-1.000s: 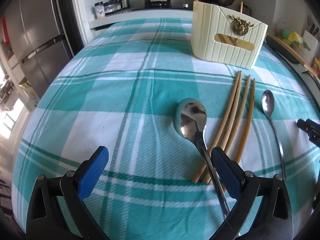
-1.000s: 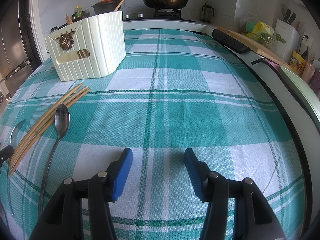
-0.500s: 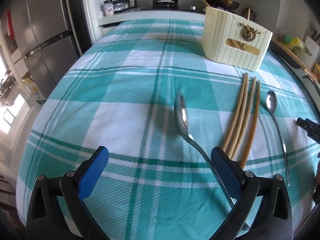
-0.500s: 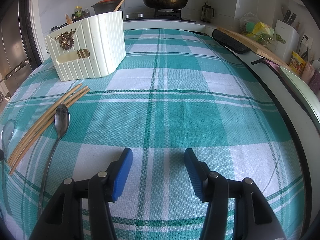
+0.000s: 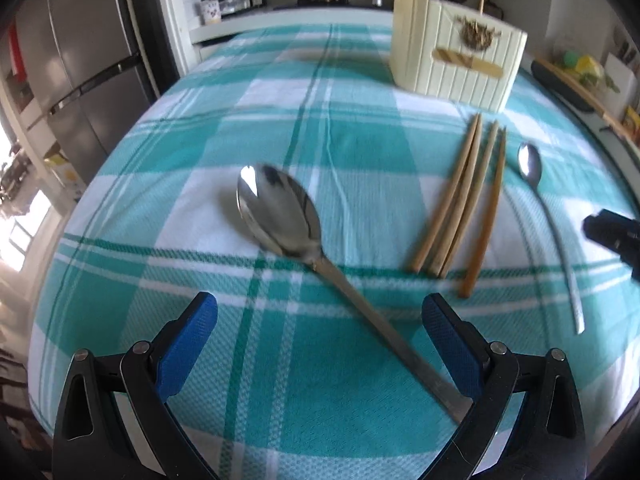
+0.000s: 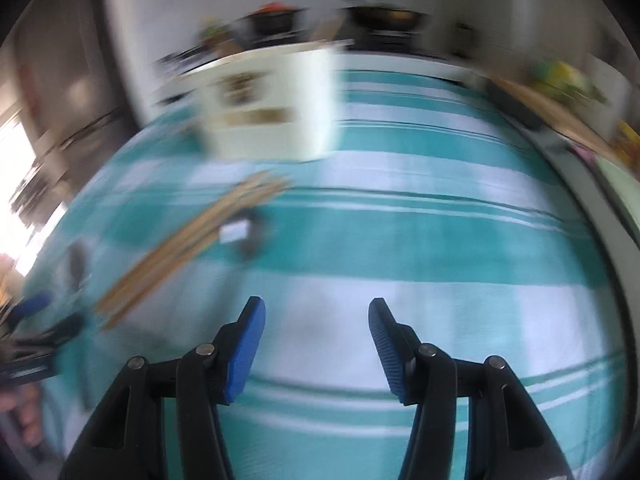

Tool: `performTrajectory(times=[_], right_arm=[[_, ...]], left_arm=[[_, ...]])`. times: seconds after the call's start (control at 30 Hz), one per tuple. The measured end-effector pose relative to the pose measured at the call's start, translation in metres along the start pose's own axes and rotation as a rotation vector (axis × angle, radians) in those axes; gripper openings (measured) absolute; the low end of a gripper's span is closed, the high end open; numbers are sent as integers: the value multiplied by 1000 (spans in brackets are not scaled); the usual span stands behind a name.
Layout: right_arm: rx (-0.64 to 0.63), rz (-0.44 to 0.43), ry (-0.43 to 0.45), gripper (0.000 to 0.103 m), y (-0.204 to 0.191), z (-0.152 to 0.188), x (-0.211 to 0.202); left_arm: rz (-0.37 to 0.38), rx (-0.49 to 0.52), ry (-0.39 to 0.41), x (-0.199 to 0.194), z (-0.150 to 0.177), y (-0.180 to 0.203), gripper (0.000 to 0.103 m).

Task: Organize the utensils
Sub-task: 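Close the left tool on the steel spoon while the right tool grasps the other spoon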

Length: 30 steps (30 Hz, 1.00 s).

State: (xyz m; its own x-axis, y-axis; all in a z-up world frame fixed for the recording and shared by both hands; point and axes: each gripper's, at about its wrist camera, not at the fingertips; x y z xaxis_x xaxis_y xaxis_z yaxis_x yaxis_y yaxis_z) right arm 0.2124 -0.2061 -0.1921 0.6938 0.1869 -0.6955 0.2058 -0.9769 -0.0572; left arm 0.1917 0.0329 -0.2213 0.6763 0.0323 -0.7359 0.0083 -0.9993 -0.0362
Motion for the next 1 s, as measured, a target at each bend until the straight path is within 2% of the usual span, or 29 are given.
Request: performTrajectory(times=[0.03, 0.13, 0.17, 0.2, 0.27, 0.3, 0.43, 0.47, 0.53, 0.6, 0.63, 0.7, 0.8, 0.87, 1.0], right_arm=[[-32, -27, -24, 55, -15, 2, 8], [-99, -9, -79, 52, -33, 9, 27], [-106, 0, -63, 47, -33, 10, 26], [-115, 22, -71, 32, -30, 10, 26], [-88, 34, -85, 23, -17, 8, 24], [-76, 45, -89, 20, -10, 9, 23], [-38, 114, -102, 20, 21, 13, 13], [-27, 115, -103, 20, 26, 15, 10], [-3, 96, -91, 30, 33, 16, 4], [4, 47, -72, 56, 38, 15, 0], [-6, 33, -68, 57, 34, 13, 0], [-56, -4, -72, 57, 28, 8, 3], [-137, -72, -109, 59, 17, 1, 13], [-195, -76, -140, 59, 11, -3, 25], [-270, -81, -133, 59, 2, -12, 45]], left_arm=[[8, -3, 1, 0, 0, -2, 102], [-9, 28, -7, -5, 4, -12, 103], [-16, 38, -8, -7, 5, -17, 103], [-23, 44, -10, -9, 6, -24, 103], [-37, 46, -18, -11, 9, -38, 103], [-45, 43, -21, -12, 10, -46, 103], [-65, 24, -39, -14, 13, -74, 102], [-42, 20, -46, -13, 11, -77, 102], [49, 20, -56, -10, 7, -77, 102], [174, 32, -68, -7, -1, -71, 102], [218, 50, -82, -4, -4, -66, 102], [255, 107, -109, 6, -12, -57, 102], [239, 204, -114, 17, -21, -44, 102], [237, 261, -118, 26, -27, -36, 102], [259, 292, -122, 36, -38, -32, 102]])
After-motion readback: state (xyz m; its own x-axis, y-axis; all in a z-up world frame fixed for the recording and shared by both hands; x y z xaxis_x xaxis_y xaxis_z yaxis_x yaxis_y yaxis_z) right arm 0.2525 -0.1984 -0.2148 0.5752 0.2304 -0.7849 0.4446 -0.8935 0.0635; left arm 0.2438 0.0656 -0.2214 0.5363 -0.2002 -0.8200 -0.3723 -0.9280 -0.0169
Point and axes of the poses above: each gripper's, at about its wrist camera, not at the fingertips, and x roughly the way its jaws point, y to its right, z to its underside, and after that the axes turned 8 degrees about y, right-handed
